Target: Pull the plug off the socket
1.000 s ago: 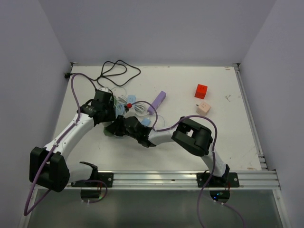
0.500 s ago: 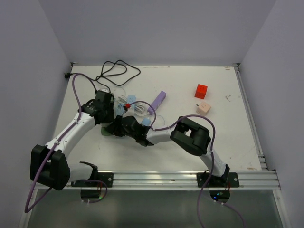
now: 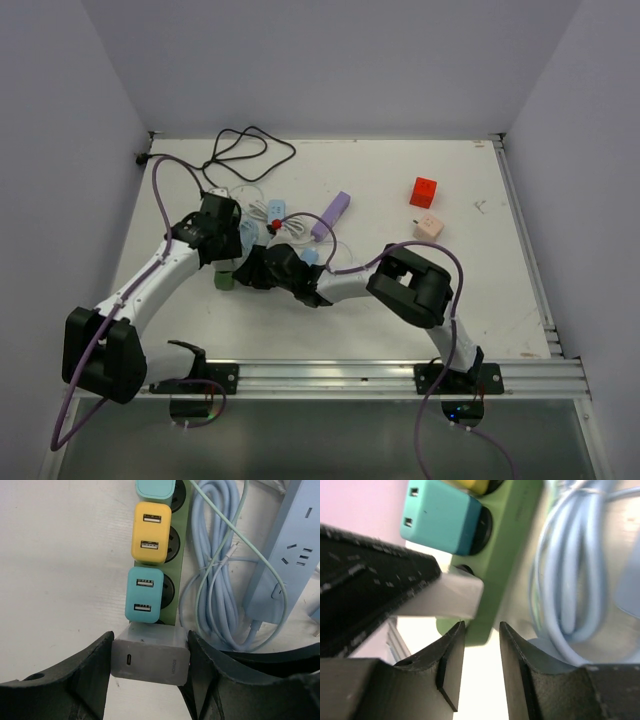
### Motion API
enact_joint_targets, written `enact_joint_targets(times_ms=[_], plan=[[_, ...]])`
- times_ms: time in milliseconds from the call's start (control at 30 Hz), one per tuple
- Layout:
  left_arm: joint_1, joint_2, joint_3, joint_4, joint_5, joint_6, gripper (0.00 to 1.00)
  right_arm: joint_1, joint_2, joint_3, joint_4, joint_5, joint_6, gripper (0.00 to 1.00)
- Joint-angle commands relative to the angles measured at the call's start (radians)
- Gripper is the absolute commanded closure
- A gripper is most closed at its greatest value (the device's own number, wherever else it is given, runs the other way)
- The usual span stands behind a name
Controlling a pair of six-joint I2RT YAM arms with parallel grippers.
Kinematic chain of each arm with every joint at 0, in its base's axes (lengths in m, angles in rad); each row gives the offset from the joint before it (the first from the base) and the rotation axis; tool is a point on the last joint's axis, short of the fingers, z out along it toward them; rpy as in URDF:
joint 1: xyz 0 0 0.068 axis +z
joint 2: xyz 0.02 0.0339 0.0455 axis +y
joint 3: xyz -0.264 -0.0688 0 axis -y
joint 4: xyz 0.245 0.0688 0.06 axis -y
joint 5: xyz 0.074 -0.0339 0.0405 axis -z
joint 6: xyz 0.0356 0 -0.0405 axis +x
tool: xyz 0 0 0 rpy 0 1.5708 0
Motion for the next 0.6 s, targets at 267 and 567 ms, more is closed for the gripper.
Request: enact_joint_targets(times_ms=[267, 567], plan=[[-0.010, 0.033, 0.064, 0.070, -0.116, 0.042, 1.00, -0.022, -0.087, -0.111, -0.108, -0.067, -0.094, 0.54], [-0.133, 0.133, 0.128, -0.051, -0.332, -0.021, 1.00, -0.022, -0.145, -0.161, -0.079, -0.118, -0.137, 0.45]])
